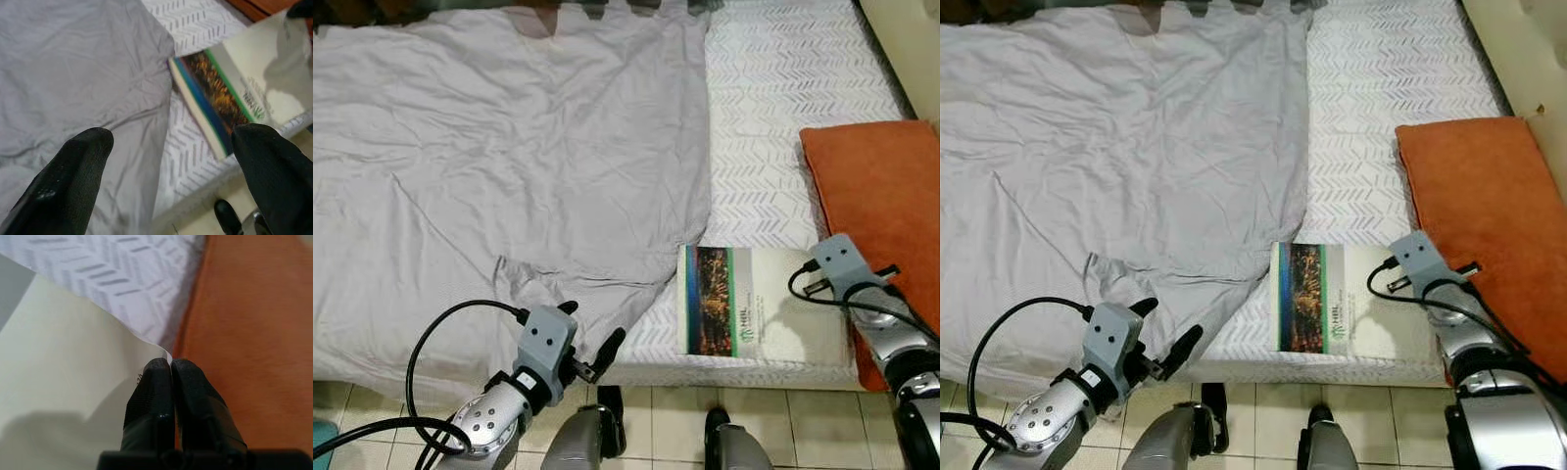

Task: Clean up the room

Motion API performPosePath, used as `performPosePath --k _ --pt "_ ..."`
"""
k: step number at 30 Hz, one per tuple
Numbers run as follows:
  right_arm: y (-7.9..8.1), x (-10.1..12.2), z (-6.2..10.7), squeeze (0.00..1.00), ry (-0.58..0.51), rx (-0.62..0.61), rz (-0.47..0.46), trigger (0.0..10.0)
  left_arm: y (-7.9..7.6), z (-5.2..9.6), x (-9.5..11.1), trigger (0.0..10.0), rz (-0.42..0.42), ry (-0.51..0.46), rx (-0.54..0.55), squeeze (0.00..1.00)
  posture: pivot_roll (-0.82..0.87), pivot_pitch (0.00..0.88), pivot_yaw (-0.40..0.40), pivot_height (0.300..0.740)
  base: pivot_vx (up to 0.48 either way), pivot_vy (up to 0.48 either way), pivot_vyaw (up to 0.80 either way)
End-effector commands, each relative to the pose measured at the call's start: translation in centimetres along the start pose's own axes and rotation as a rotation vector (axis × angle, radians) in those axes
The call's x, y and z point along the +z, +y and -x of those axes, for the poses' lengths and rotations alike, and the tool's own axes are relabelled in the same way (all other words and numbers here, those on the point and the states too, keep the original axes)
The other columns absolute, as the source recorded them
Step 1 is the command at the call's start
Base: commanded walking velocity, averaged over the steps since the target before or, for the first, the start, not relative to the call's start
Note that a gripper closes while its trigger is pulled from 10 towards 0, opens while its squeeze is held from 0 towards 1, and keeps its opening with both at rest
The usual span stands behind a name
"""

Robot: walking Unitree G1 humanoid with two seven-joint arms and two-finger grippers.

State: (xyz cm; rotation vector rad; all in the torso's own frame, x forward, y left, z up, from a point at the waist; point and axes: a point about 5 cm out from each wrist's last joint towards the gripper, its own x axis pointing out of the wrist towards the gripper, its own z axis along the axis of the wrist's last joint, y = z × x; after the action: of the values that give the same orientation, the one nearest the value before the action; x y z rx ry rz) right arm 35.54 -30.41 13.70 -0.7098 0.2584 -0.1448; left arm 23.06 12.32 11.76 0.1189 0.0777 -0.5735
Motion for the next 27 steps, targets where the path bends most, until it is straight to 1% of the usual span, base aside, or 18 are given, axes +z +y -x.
performPosePath --k 1,3,4,5,7,8,10,11,13,15,17,18,20,21,22,23,24,27 --pt "-1.7 -0.6 0.2 0.00 0.037 -0.069 0.051 0.0 -0.3 0.6 -0.1 10.0 0.012 0.016 -0.011 0.00 0.13 0.480 0.118 0.740 0.000 0.000 0.00" --pt "-2.7 -0.5 0.2 0.00 0.038 -0.100 0.085 0.0 -0.3 0.6 0.0 10.0 0.013 0.017 -0.010 0.00 0.14 0.482 0.117 0.740 0.000 0.000 0.00" --pt "-2.7 -0.5 0.2 0.00 0.038 -0.100 0.085 0.0 -0.3 0.6 0.0 10.0 0.013 0.017 -0.010 0.00 0.14 0.482 0.117 0.740 0.000 0.000 0.00" --pt "-3.4 -0.4 0.2 0.00 0.041 -0.121 0.081 0.0 -0.2 0.7 0.0 10.0 0.014 0.018 -0.008 0.00 0.13 0.484 0.113 0.740 0.000 0.000 0.00" --pt "-4.2 -0.6 0.3 0.00 0.059 -0.134 0.031 0.0 -0.2 0.7 -0.1 10.0 0.016 0.022 -0.007 0.00 0.11 0.483 0.105 0.740 0.000 0.000 0.00" --pt "-4.0 -0.7 0.3 0.00 0.069 -0.125 0.015 0.0 -0.3 0.7 -0.2 10.0 0.019 0.024 -0.007 0.00 0.11 0.484 0.103 0.740 0.000 0.000 0.00" --pt "-3.0 -1.0 0.2 0.00 0.080 -0.087 -0.004 0.0 -0.4 0.5 -0.2 10.0 0.023 0.024 -0.009 0.00 0.11 0.485 0.103 0.740 0.000 0.000 0.00" --pt "-3.0 -1.0 0.2 0.00 0.080 -0.087 -0.004 0.0 -0.4 0.5 -0.2 10.0 0.023 0.024 -0.009 0.00 0.11 0.485 0.103 0.740 0.000 0.000 0.00" --pt "-1.9 -0.9 0.1 0.00 0.078 -0.050 0.027 0.0 -0.5 0.3 0.1 10.0 0.025 0.018 -0.009 0.00 0.12 0.490 0.106 0.740 0.000 0.000 0.00" --pt "-1.6 -0.9 0.1 0.00 0.074 -0.035 0.049 0.0 -0.5 0.3 0.1 10.0 0.026 0.016 -0.008 0.00 0.12 0.490 0.106 0.740 0.000 0.000 0.00" --pt "-1.0 -0.6 0.0 0.26 0.061 -0.001 0.084 0.0 -0.4 0.4 0.1 10.0 0.026 0.018 -0.004 0.00 0.13 0.490 0.106 0.740 0.000 0.000 0.00" --pt "-0.6 -0.4 0.0 0.35 0.051 0.021 0.100 0.0 -0.4 0.6 0.0 10.0 0.027 0.021 -0.001 0.00 0.12 0.490 0.104 0.740 0.000 0.000 0.00" --pt "-0.4 -0.3 0.0 0.35 0.045 0.035 0.110 0.0 -0.4 0.7 0.0 10.0 0.029 0.023 0.000 0.00 0.13 0.489 0.103 0.740 0.000 0.000 0.00" --pt "-0.2 -0.2 -0.1 0.42 0.040 0.051 0.116 0.0 -0.5 0.7 0.0 10.0 0.030 0.025 0.001 0.00 0.13 0.488 0.100 0.740 0.000 0.000 0.00" --pt "0.0 -0.1 -0.1 0.42 0.037 0.060 0.117 0.0 -0.5 0.8 -0.1 10.0 0.031 0.026 0.001 0.00 0.13 0.488 0.100 0.740 0.000 0.000 0.00" --pt "0.4 -0.1 -0.1 0.45 0.036 0.084 0.120 0.0 -0.5 0.8 -0.1 10.0 0.033 0.027 0.002 0.00 0.12 0.487 0.097 0.740 0.000 0.000 0.00" --pt "0.9 0.0 -0.1 0.45 0.033 0.120 0.118 0.0 -0.7 0.8 -0.1 10.0 0.038 0.027 0.004 0.00 0.12 0.483 0.094 0.740 0.000 0.000 0.00" --pt "1.4 0.0 -0.1 0.44 0.031 0.146 0.116 0.0 -0.7 0.7 -0.1 10.0 0.043 0.028 0.005 0.00 0.12 0.483 0.092 0.740 0.000 0.000 0.00"
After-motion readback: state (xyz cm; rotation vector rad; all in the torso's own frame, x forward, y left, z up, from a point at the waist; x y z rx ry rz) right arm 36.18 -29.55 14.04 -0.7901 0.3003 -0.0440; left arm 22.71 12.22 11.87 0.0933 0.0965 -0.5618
